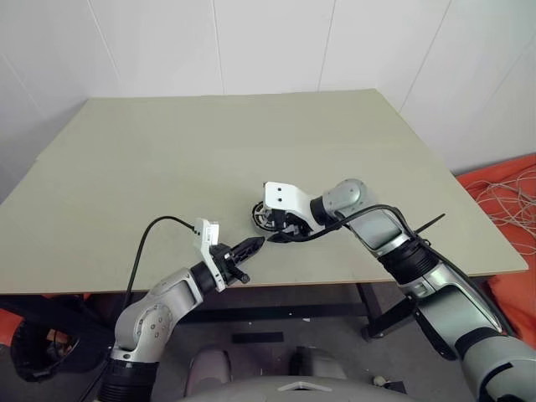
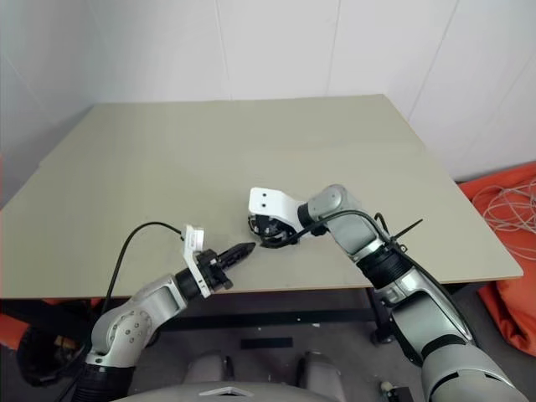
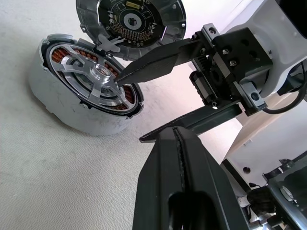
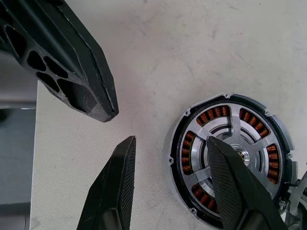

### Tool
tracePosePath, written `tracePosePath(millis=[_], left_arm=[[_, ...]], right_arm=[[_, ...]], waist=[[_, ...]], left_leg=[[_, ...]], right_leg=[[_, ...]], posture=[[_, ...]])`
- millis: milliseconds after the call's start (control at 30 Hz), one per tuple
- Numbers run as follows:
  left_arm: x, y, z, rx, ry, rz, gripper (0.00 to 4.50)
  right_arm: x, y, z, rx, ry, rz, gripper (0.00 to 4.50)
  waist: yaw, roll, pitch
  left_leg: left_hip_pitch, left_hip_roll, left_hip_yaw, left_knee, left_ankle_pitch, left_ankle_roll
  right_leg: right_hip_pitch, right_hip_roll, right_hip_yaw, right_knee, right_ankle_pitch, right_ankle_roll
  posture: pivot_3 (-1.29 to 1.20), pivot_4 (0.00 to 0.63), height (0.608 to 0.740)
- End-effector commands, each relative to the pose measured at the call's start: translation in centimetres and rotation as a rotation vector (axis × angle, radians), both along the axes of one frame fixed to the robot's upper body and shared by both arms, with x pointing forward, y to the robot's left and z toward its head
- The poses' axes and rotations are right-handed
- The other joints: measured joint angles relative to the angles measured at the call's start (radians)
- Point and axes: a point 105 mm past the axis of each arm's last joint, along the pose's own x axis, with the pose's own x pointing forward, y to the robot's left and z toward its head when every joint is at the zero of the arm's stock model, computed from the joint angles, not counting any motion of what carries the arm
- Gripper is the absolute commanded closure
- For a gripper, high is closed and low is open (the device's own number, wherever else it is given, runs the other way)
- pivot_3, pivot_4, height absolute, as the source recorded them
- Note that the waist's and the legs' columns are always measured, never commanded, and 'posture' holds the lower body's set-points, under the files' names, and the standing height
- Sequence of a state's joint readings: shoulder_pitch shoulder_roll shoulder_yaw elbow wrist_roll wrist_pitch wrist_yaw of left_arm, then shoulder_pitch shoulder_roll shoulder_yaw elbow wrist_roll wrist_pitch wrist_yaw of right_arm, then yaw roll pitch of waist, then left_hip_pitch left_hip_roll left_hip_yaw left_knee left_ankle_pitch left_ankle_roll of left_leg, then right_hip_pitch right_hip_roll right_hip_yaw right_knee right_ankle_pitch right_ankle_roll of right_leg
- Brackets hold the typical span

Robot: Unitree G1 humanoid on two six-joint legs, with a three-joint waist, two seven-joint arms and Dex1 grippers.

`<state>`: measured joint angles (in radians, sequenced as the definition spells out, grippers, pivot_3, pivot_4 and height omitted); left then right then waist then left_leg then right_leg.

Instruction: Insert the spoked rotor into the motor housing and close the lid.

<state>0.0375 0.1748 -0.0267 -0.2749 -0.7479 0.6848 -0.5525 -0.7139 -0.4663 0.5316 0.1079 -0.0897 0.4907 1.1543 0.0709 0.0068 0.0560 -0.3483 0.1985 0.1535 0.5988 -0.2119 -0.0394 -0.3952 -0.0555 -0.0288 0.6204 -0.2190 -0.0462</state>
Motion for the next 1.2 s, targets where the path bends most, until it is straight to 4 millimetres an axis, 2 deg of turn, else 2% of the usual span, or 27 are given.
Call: tracePosePath(millis=[33,100,233,267,667,933,1200], left_arm=[[0.2,0.0,1.2,-0.017,-0.047,0.01,4.5],[0.2,0.1,1.2,-0.017,-0.047,0.012,4.5],[0.2,0.1,1.2,-0.018,-0.047,0.017,4.5],[0.2,0.2,1.2,-0.018,-0.047,0.017,4.5],[0.1,0.2,1.1,-0.021,-0.045,0.018,4.5],[0.1,0.1,1.1,-0.024,-0.044,0.022,4.5],[0.2,0.0,1.1,-0.031,-0.043,0.016,4.5]], right_arm=[[0.6,0.2,0.7,-0.011,-0.041,0.008,2.27],[0.6,-0.1,0.5,-0.023,-0.037,0.004,2.76],[0.8,-0.4,0.0,-0.04,-0.035,-0.006,4.24],[0.8,-0.5,0.0,-0.043,-0.035,-0.008,4.48],[0.9,-0.6,0.2,-0.044,-0.046,-0.014,4.48],[1.9,-1.0,0.9,-0.019,-0.036,-0.142,4.48],[2.5,-3.2,2.4,-0.039,-0.036,-0.297,4.48]], waist=[[0.0,0.0,0.0],[0.0,0.0,0.0],[0.0,0.0,0.0],[0.0,0.0,0.0],[0.0,0.0,0.0],[0.0,0.0,0.0],[0.011,0.0,0.0]], left_leg=[[0.0,0.0,0.0,0.0,0.0,0.0],[0.0,0.0,0.0,0.0,0.0,0.0],[0.0,0.0,0.0,0.0,0.0,0.0],[0.0,0.0,0.0,0.0,0.0,0.0],[0.0,0.0,0.0,0.0,0.0,0.0],[0.001,0.0,0.0,0.0,0.0,0.0],[0.002,0.0,0.0,0.0,0.002,-0.002]], right_leg=[[0.0,0.0,0.0,0.0,0.0,0.0],[0.0,0.0,0.0,0.0,0.0,0.0],[0.0,0.0,0.0,0.0,0.0,0.0],[0.0,0.0,0.0,0.0,0.0,0.0],[0.0,0.0,0.0,0.0,0.0,0.0],[0.001,0.0,0.0,0.0,0.0,0.0],[0.001,-0.001,0.0,0.0,-0.002,0.004]], posture=[[0.0,0.0,0.74],[0.0,0.0,0.74],[0.0,0.0,0.74],[0.0,0.0,0.74],[0.0,0.0,0.74],[0.0,0.0,0.74],[0.0,0.0,0.74]])
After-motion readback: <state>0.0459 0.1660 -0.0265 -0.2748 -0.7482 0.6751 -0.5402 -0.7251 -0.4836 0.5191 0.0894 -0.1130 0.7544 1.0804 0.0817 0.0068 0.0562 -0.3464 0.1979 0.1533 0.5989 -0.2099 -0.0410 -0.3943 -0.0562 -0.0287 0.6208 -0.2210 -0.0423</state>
